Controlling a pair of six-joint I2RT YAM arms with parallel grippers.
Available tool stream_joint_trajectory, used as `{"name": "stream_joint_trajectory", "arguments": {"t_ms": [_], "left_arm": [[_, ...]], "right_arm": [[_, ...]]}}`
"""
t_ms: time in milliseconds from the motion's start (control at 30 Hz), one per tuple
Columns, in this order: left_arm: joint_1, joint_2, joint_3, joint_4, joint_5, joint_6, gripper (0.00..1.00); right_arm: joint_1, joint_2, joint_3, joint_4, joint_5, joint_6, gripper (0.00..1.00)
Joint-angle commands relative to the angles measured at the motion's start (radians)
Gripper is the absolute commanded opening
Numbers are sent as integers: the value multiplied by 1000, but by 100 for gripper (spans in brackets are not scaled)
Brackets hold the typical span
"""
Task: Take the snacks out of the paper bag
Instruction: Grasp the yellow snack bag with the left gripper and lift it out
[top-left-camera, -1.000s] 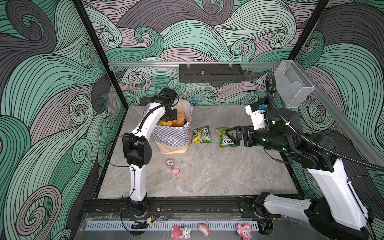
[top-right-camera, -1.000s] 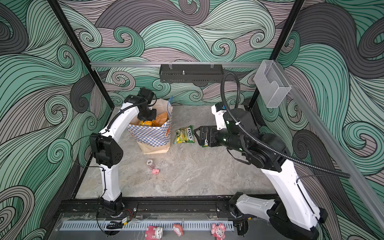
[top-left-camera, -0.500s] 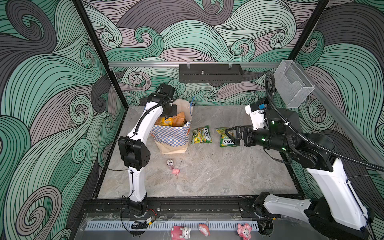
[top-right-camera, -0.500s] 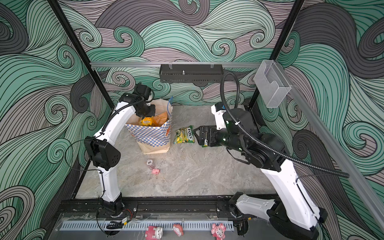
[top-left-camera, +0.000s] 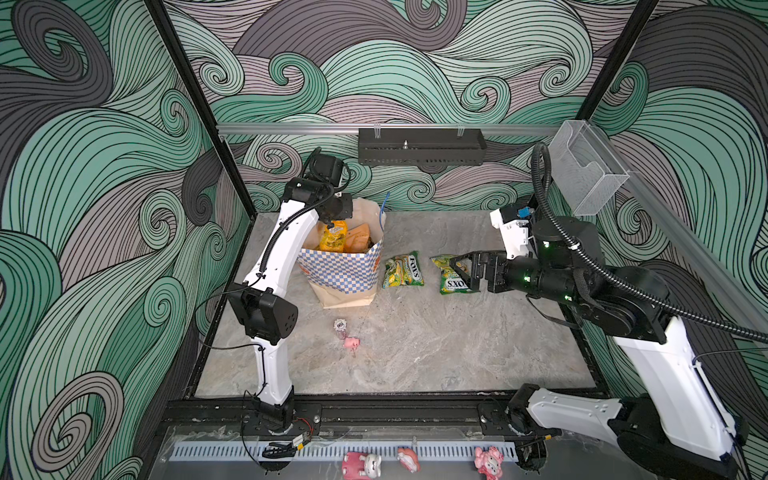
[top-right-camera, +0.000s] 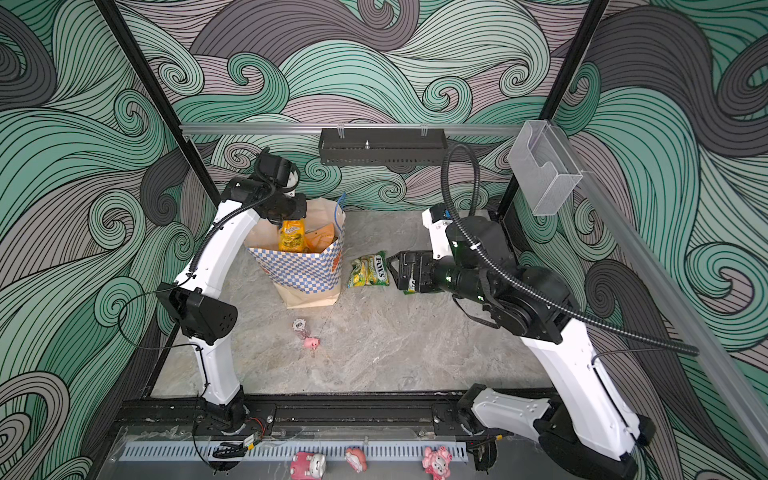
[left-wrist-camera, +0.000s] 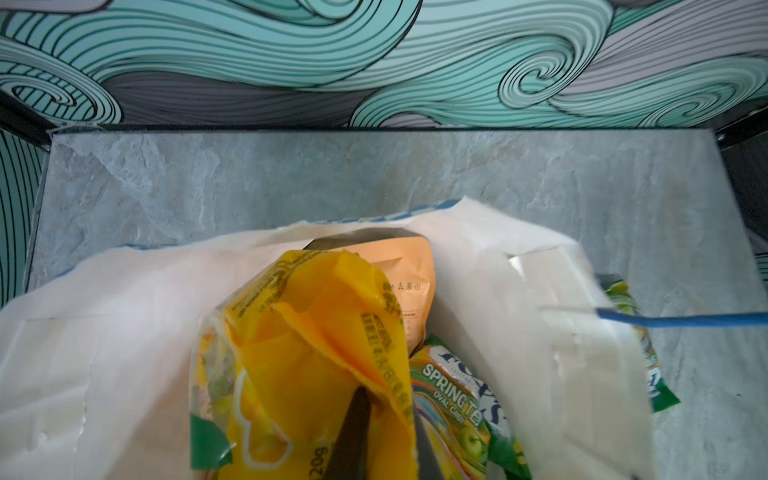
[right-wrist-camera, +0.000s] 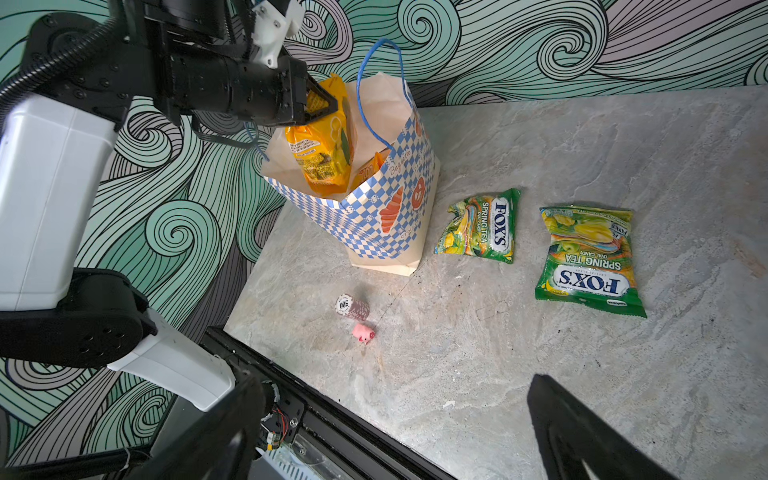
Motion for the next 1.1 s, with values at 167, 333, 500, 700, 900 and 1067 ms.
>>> {"name": "stream_joint_trajectory", "arguments": {"t_ms": [167,333,500,700,900,1067], "left_arm": [[-5,-88,182,74,91,-65,0],[-5,-90,257,97,176,-111,0],[-5,-122,277,172,237,-180,0],[-25,-152,279,308,350,-276,0],[-66,-158,302,440,434,-360,0],[-116,-156,317,519,463,-398,0]], "right_arm": [[7,-19,-21,37,8,5,99],[7,-22,-27,53,7,10,99],[7,-36,-45,79,13,15,99],[7,-40,-54,88,16,21,99],[7,-44,-62,101,17,26,99],[7,-53,-70,103,20,33,99]]}}
